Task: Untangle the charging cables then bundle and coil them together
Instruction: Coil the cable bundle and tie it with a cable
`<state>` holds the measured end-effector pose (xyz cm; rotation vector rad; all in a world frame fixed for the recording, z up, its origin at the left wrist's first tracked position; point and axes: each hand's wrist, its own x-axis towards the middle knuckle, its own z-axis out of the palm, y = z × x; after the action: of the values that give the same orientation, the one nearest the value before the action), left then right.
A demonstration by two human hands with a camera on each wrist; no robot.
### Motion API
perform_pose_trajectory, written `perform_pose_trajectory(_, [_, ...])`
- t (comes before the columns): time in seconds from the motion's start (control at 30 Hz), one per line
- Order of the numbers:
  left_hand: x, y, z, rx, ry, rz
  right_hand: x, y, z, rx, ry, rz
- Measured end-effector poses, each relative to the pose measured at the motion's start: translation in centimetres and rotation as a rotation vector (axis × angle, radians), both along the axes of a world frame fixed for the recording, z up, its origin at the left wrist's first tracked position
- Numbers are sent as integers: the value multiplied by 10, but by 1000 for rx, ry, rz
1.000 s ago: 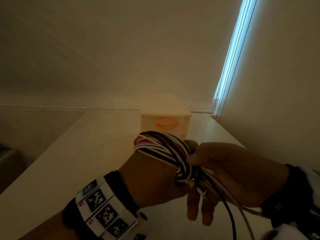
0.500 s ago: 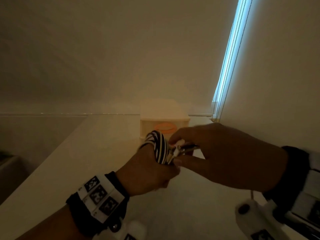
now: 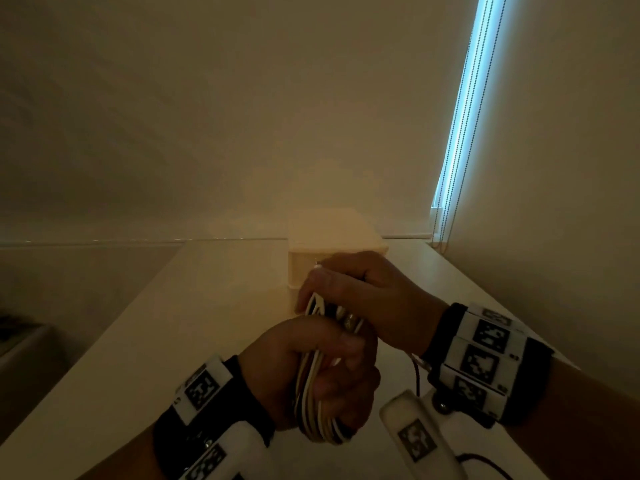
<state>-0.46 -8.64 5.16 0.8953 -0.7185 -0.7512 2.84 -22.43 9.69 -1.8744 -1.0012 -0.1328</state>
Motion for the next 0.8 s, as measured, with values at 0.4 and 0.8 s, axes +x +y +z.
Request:
perform_pose_trajectory(0.4, [-1,-6,0,40,83,119,10,-1,-1,159,84,31])
perform_pose_trajectory(0.8, [-5,-3,16,174,-3,265,14,-5,17,37,-50,-7])
